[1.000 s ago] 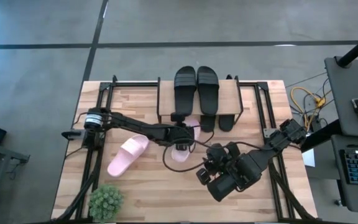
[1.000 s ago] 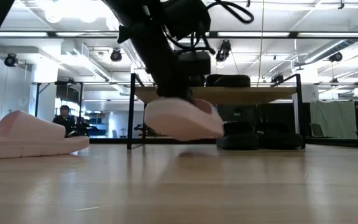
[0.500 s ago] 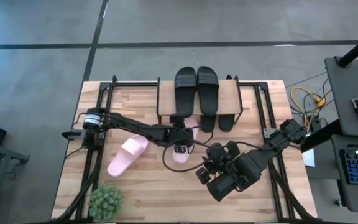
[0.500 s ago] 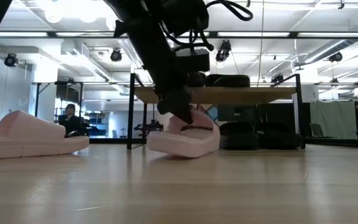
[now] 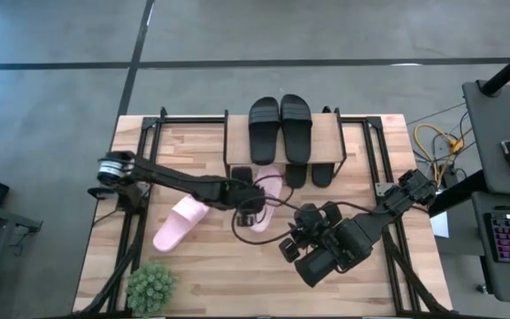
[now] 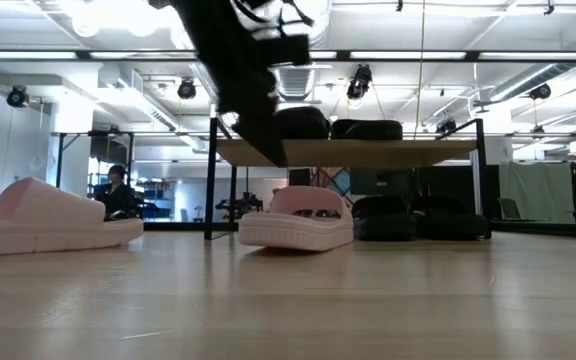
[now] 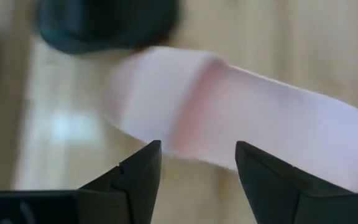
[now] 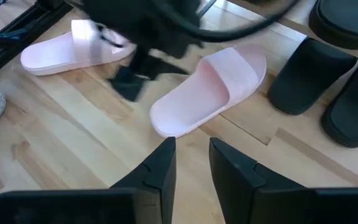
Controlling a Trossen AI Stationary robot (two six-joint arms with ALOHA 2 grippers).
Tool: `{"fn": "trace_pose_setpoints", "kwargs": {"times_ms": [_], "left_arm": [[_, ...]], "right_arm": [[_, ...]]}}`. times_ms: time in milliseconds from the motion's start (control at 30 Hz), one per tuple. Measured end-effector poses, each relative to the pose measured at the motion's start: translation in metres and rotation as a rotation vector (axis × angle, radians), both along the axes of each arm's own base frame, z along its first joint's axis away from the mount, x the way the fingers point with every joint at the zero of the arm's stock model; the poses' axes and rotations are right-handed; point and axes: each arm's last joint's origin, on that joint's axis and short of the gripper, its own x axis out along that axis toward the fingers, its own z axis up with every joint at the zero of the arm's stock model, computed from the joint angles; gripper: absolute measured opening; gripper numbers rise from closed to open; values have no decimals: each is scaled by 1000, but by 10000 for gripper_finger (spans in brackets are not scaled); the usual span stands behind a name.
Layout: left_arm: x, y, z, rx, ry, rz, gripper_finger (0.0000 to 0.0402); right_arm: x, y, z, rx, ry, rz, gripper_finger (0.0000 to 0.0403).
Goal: Pick and place slides into the shelf
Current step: Put the right pink slide under the shelf
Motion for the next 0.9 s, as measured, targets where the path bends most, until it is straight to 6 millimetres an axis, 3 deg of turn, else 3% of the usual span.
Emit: {"fn": "trace_pose_setpoints", "kwargs": {"times_ms": [200, 367, 500, 667, 900], "left_arm": [[-33, -34, 1, -140, 15, -186, 191], [-56, -56, -28, -192, 15, -295, 191], [-64, -65, -45, -241, -15, -321, 181], [-66, -65, -53, -253, -27, -304, 118], [-74, -65, -50, -351, 32, -269, 8]], "right_arm": [[0, 0, -1, 2, -1, -2, 88], [0, 0, -4, -2, 5, -3, 80], [4, 3, -9, 25, -24, -22, 73], [19, 14, -25, 140, -119, 10, 59], [40, 32, -68, 287, -153, 48, 26]]}}
